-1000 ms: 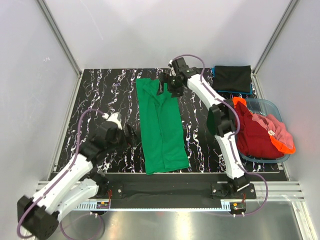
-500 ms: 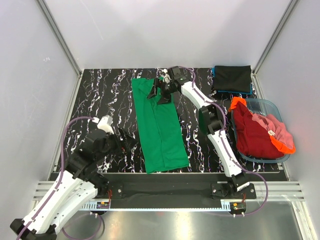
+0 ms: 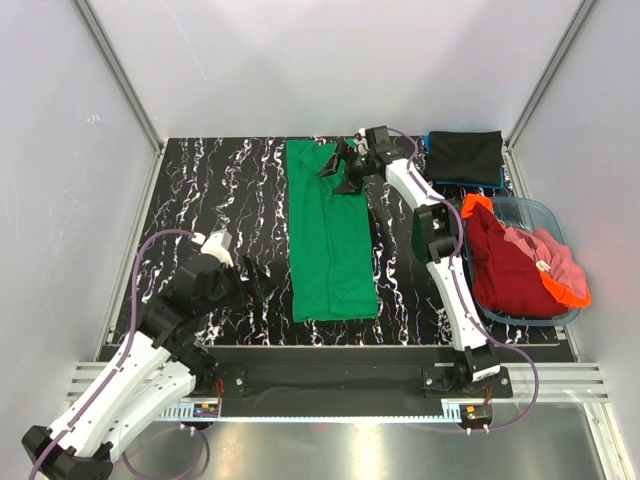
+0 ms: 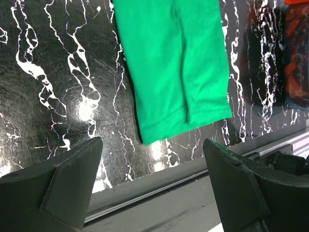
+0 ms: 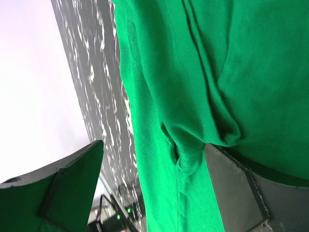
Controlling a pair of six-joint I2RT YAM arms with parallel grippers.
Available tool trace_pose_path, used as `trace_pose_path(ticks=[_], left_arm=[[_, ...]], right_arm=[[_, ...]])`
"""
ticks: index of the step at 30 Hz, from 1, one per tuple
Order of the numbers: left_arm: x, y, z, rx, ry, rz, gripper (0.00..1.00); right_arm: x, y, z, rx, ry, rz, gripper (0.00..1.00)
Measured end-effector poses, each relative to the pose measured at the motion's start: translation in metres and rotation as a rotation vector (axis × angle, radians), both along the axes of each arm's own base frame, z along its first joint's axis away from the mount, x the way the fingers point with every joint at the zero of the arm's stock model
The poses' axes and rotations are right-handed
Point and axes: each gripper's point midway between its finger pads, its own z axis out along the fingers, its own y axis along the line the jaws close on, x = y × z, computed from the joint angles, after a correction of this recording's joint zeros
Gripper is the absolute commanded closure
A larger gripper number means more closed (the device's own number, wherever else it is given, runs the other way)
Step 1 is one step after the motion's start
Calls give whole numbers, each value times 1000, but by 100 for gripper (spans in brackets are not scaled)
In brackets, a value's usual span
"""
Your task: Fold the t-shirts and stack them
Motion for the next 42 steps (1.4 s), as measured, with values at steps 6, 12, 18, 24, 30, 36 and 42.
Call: trace_pose_path(ticks=[6, 12, 18, 24, 30, 36, 42], left_arm=[[1, 0, -5, 12, 20, 0, 10], [2, 0, -6, 18, 22, 6, 11], [4, -1, -17, 40, 66, 22, 11], [0, -3, -40, 58, 121, 30, 12], [-12, -11, -71, 73, 191, 13, 12], [-19, -25, -82, 42, 204, -11, 13], [-26, -37, -107, 43, 261, -19, 16]], right_arm=[[10, -6, 3, 4, -15, -33, 5], [9, -6, 7, 0, -35, -20, 0], [-13, -24, 23, -109, -37, -24, 0], [-73, -76, 66, -428, -96, -144, 0], [-186, -117, 103, -569, -157, -220, 0], [-294, -166, 40, -595, 42, -310, 4], [-371, -160, -22, -608, 241, -230, 12]])
